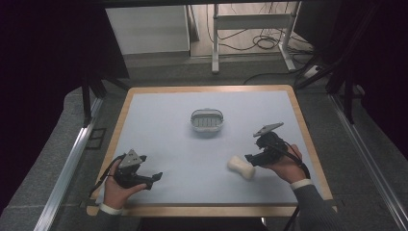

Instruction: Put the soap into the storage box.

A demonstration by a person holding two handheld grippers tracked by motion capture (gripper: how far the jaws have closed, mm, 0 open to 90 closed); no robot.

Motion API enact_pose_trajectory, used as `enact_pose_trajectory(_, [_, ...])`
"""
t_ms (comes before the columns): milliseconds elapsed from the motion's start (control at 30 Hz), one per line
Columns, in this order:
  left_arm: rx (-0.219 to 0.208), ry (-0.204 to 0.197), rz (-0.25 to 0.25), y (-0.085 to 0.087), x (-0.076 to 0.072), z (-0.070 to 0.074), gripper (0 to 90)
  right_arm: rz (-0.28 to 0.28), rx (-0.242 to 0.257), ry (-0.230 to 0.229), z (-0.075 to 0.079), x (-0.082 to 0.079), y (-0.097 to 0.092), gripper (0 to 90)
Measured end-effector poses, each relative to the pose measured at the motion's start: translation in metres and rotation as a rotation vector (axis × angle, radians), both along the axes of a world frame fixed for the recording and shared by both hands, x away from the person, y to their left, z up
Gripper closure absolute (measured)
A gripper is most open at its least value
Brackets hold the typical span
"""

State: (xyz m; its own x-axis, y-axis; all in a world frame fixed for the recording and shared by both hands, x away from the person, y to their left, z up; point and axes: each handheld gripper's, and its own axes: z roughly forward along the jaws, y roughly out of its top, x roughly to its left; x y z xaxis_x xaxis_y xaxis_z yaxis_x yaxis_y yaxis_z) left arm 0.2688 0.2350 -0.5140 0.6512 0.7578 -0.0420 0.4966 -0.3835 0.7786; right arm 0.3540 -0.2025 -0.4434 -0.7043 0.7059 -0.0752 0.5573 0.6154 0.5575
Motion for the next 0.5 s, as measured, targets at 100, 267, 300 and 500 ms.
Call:
enact_pose_trajectory(100, [0.003, 0.004, -0.003, -0.001, 0.000, -0.001, 9.4, 0.018, -0.013, 0.012, -0.001, 0.000, 0.006, 23.3])
enact_pose_trajectory(267, [0.004, 0.007, -0.007, -0.002, 0.001, -0.001, 9.4, 0.034, -0.035, 0.035, -0.004, 0.001, 0.014, 23.5])
enact_pose_trajectory(300, [0.004, 0.006, -0.007, -0.002, 0.001, -0.001, 9.4, 0.043, -0.045, 0.041, -0.005, 0.001, 0.015, 23.6])
enact_pose_trajectory(500, [0.002, 0.004, -0.007, -0.001, 0.000, -0.001, 9.4, 0.077, -0.071, 0.090, -0.012, 0.001, 0.026, 25.0])
